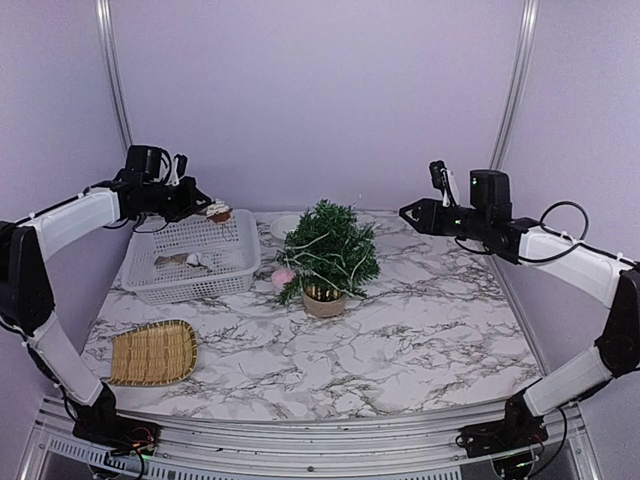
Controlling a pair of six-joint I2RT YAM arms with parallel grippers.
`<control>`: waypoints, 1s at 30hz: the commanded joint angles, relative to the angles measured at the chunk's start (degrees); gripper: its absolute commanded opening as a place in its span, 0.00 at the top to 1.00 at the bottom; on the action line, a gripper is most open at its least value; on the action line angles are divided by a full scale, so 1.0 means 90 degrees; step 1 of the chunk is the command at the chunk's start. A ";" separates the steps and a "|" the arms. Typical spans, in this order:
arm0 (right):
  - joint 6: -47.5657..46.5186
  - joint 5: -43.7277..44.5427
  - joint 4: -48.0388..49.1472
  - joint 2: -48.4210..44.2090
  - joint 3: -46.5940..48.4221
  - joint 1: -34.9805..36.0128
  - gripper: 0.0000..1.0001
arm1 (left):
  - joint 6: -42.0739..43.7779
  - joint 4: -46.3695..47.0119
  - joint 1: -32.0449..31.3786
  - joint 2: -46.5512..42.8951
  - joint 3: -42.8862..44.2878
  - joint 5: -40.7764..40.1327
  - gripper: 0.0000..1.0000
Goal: Decorate the small christmas tree
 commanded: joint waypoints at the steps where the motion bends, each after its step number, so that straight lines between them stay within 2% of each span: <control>1: -0.0212 0.0566 0.0512 -0.0442 0.0071 0.0588 0.54 | -0.0721 0.1968 -0.0298 -0.1137 -0.1536 -0.0443 1.00; 5: -0.0198 0.0733 0.1000 -0.0932 -0.0445 0.1228 0.52 | -0.0934 0.3096 -0.0849 -0.2415 -0.3015 -0.0923 1.00; 8: -0.0241 0.0736 0.1282 -0.1290 -0.0810 0.1805 0.50 | -0.0918 0.3265 -0.1367 -0.3382 -0.3838 -0.1554 1.00; 11: -0.0286 0.0720 0.1449 -0.1448 -0.1026 0.2473 0.47 | -0.1214 0.3539 -0.1735 -0.4358 -0.4616 -0.1782 1.00; 18: -0.0136 0.1324 0.1697 -0.1085 -0.0894 0.4206 0.44 | -0.1517 0.3596 -0.2589 -0.6263 -0.5889 -0.2343 1.00; 23: 0.0068 0.1819 0.1843 -0.0536 -0.0637 0.5041 0.43 | -0.1478 0.3616 -0.3109 -0.6605 -0.6271 -0.2584 1.00; 27: 0.0313 0.1954 0.1989 -0.0262 -0.0577 0.5235 0.39 | -0.1205 0.3719 -0.3686 -0.6309 -0.6177 -0.2665 1.00; 30: 0.0626 0.1909 0.2211 -0.0241 -0.0771 0.5237 0.33 | -0.0874 0.3814 -0.4138 -0.5997 -0.6000 -0.2774 1.00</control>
